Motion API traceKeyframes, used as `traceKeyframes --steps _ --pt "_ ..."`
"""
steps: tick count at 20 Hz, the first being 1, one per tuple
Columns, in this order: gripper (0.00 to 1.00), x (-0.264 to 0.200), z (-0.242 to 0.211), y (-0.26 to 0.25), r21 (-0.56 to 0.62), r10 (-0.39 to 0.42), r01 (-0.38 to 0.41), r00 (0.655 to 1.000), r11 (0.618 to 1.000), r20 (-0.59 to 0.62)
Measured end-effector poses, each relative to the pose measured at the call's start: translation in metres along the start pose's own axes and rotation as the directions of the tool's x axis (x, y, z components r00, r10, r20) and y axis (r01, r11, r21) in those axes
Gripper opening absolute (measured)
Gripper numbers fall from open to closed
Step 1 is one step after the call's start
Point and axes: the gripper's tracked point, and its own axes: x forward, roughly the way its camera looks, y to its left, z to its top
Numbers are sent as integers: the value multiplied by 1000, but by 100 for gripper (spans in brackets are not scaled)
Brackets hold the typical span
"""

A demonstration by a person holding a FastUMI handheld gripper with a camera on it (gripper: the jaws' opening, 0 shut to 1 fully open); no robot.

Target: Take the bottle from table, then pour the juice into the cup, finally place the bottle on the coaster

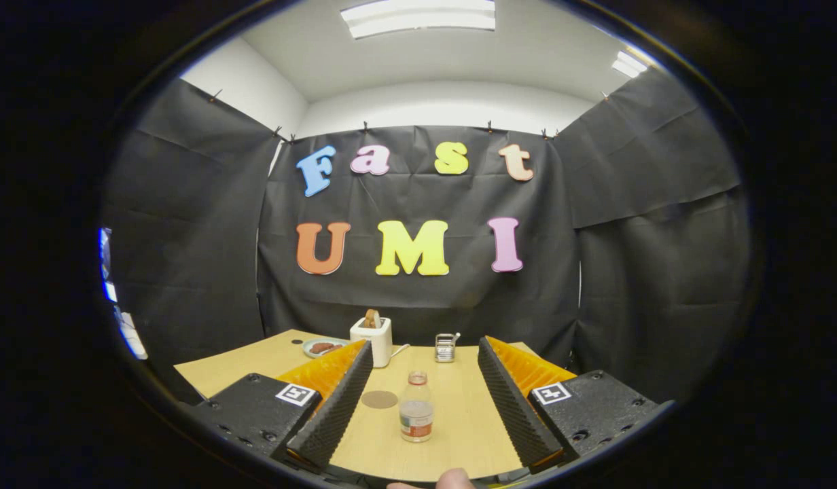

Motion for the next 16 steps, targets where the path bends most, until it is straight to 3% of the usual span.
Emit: traceKeyframes --steps 8,16 --pt "100 17 -24 2 -17 -25 25 1000 1000 -13" --pt "100 53 -89 5 -17 -45 45 998 999 -36"
